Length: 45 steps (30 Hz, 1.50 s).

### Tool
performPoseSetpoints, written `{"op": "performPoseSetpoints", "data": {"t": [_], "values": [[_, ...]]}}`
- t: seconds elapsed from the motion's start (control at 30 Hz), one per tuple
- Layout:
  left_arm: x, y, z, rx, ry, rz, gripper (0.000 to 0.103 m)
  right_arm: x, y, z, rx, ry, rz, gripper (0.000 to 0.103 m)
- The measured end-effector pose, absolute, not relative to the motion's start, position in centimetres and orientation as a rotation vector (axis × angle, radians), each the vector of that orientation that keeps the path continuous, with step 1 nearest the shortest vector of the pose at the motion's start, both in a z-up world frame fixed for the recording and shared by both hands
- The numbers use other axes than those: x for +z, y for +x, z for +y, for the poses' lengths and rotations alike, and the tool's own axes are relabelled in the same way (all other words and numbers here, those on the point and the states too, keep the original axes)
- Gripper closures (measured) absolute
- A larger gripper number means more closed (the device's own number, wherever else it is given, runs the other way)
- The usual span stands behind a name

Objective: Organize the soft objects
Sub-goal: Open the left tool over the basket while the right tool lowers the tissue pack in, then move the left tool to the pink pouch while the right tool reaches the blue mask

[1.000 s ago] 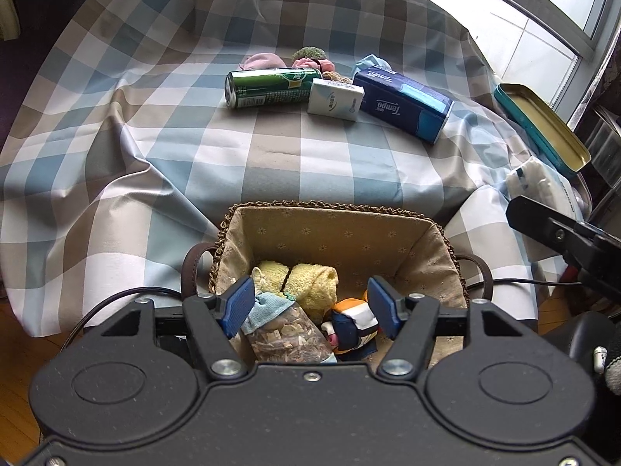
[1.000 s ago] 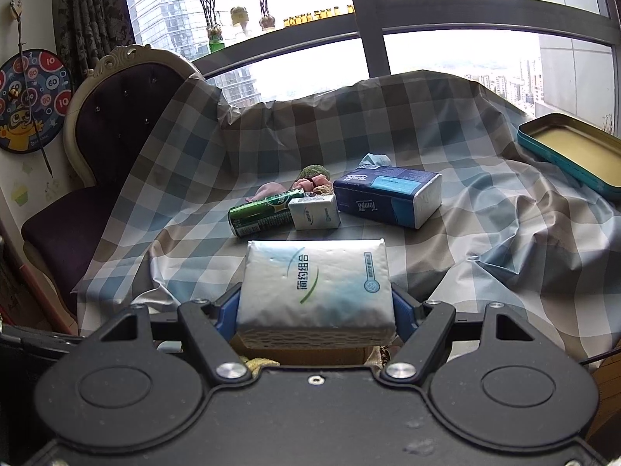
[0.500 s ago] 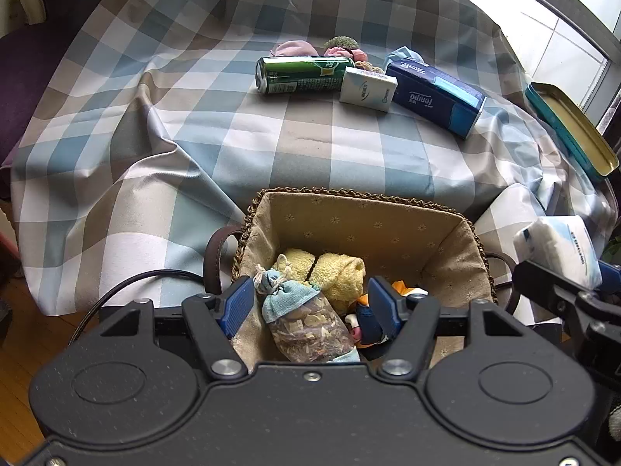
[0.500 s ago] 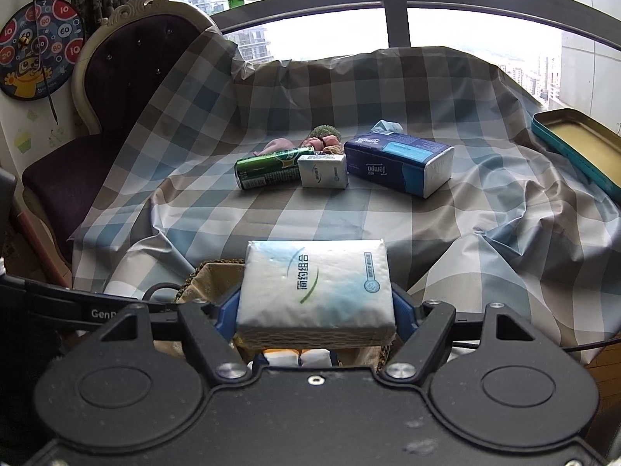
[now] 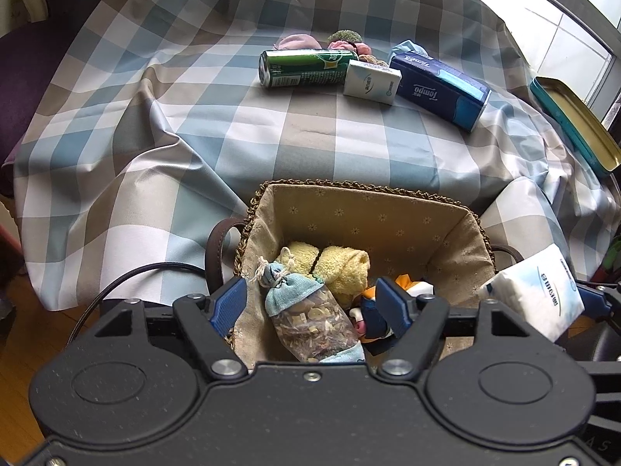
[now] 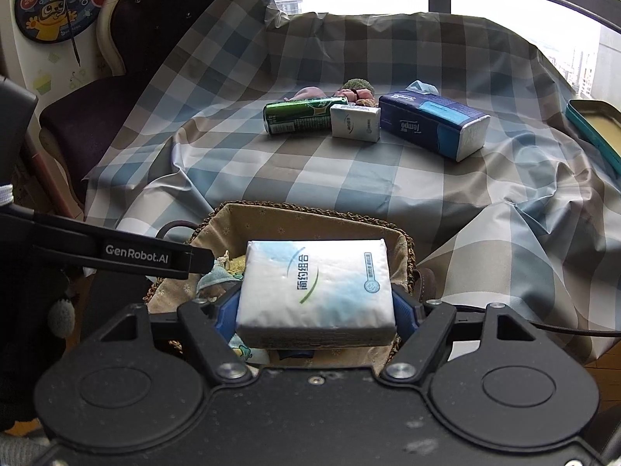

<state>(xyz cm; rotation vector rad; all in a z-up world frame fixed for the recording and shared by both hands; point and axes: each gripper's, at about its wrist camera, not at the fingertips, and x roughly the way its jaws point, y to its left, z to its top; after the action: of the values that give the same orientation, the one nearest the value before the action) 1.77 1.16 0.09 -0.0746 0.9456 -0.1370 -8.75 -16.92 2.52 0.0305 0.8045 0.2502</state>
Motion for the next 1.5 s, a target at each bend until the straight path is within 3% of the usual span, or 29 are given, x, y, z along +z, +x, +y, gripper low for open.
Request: {"op": "performPoseSetpoints", "data": {"t": [0.17,1.5], "values": [[0.1,1.7,1.2,-0.137,-0.078,0.946,0.034,3.0,-9.0,-16.9,0.255,0.026,0.782,0.02],[0.2,5.3,1.5,-0.188,0.024,1.008,0.033,3.0,-5.0,-18.2,0.15,0.039,0.799,0.017]]}}
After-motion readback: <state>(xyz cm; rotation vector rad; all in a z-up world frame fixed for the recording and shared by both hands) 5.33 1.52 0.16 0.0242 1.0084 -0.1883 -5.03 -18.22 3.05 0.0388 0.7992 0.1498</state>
